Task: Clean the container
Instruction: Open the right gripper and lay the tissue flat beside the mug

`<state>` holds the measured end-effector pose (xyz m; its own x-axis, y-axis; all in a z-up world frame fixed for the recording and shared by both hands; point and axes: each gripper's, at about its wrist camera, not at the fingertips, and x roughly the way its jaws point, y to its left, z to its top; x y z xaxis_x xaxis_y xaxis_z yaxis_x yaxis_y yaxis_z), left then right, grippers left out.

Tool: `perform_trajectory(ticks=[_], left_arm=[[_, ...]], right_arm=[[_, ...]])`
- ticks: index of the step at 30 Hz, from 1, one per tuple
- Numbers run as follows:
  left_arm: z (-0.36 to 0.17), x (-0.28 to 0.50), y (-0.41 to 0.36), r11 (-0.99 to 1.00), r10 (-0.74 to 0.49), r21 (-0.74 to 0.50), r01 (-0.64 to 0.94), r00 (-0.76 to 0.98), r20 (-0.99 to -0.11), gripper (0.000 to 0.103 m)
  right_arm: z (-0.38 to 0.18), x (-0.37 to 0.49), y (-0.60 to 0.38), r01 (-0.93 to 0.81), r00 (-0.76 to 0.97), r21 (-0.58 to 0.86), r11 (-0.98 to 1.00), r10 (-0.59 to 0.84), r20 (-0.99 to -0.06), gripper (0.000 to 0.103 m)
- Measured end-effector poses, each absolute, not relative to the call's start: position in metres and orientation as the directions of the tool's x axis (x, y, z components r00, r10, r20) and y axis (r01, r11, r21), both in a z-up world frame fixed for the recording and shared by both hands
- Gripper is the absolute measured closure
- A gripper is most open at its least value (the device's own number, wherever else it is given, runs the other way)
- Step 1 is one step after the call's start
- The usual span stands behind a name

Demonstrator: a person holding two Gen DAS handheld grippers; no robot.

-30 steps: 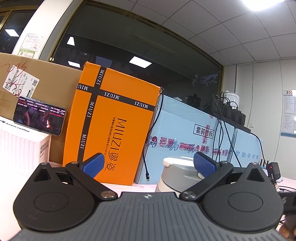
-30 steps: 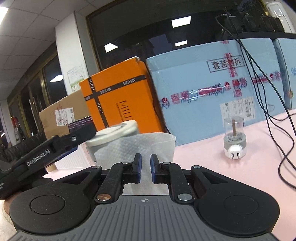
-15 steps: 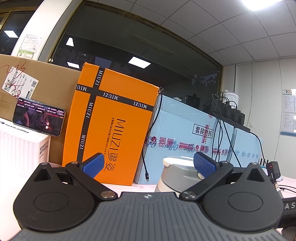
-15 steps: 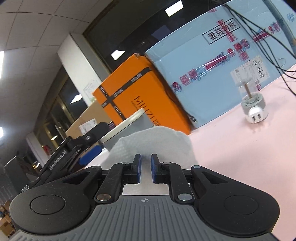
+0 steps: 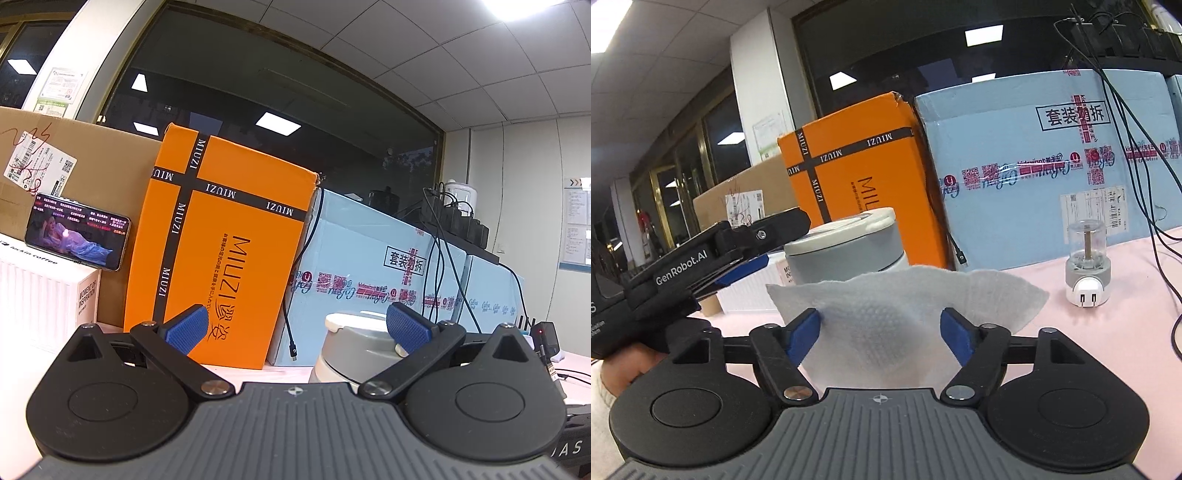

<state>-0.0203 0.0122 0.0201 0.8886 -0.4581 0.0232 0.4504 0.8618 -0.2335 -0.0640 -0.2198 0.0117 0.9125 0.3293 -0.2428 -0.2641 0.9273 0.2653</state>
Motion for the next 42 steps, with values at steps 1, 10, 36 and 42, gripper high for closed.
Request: perform_trajectory(ticks=[1, 10, 36, 42], left_arm=[[0.02, -0.02, 0.012, 0.861, -0.459, -0.234, 0.451, 0.888, 0.023, 0.0], [0.02, -0.021, 0.014, 0.861, -0.459, -0.236, 0.451, 0.888, 0.022, 0.0], [0.02, -0.019, 0.014, 0.859, -0.461, -0.241, 0.452, 0.887, 0.021, 0.0], [0.021, -0.019, 0.013, 0.859, -0.461, -0.24, 0.452, 0.887, 0.022, 0.0]], right_arm=[[0.011, -0.062, -0.221, -0.258, 0.911, 0.266, 0.929, 0.325, -0.252, 0.023], [-0.001, -0.055, -0.228, -0.308, 0.868, 0.319, 0.897, 0.402, -0.293, 0.047], [0.062, -0.113, -0.233, -0.395, 0.877, 0.084, 0.915, 0.403, -0.263, 0.019], [0.067, -0.101, -0.225, -0.374, 0.885, 0.042, 0.926, 0.37, -0.284, 0.006]])
